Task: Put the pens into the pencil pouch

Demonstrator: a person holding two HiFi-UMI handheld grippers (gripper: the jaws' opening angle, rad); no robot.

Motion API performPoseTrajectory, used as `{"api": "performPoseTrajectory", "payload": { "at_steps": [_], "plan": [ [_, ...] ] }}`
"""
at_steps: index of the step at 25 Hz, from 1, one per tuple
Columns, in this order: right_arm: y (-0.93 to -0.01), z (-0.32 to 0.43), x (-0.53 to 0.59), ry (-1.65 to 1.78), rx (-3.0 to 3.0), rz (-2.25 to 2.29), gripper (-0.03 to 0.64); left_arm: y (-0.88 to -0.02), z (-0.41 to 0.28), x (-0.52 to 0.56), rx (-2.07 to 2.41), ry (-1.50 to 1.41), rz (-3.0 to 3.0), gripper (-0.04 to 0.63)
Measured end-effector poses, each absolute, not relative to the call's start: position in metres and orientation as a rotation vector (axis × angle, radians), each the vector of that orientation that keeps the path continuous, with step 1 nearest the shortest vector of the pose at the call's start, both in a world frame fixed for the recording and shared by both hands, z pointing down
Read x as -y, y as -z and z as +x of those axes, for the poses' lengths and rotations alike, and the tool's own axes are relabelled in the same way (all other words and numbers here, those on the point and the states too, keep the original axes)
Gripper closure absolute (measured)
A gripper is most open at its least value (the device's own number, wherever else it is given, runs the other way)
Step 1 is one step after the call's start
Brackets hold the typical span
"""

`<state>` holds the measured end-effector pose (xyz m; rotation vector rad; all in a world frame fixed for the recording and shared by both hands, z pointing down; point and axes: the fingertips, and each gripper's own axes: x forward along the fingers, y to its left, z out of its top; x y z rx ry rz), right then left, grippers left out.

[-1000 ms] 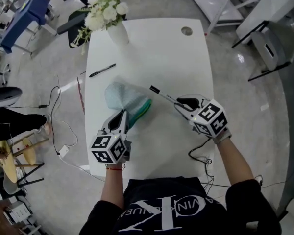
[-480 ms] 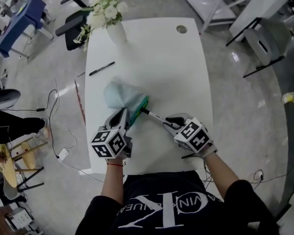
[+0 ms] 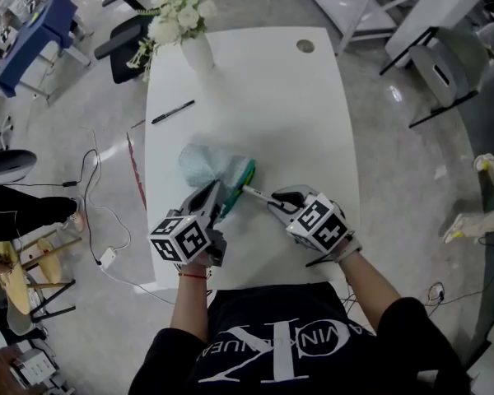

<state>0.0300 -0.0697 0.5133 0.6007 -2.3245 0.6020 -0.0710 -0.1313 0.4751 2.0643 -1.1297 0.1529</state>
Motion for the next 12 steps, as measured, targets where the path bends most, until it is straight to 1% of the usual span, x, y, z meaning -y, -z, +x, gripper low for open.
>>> {"api": "performPoseTrajectory", "payload": {
  "at_steps": [12],
  "plan": [
    [-0.506, 0.000, 0.076, -0.603, 2.362, 0.616, 0.540, -0.472, -0.054, 0.111, 1.004, -0.153, 2.076, 0.588]
  ]
}}
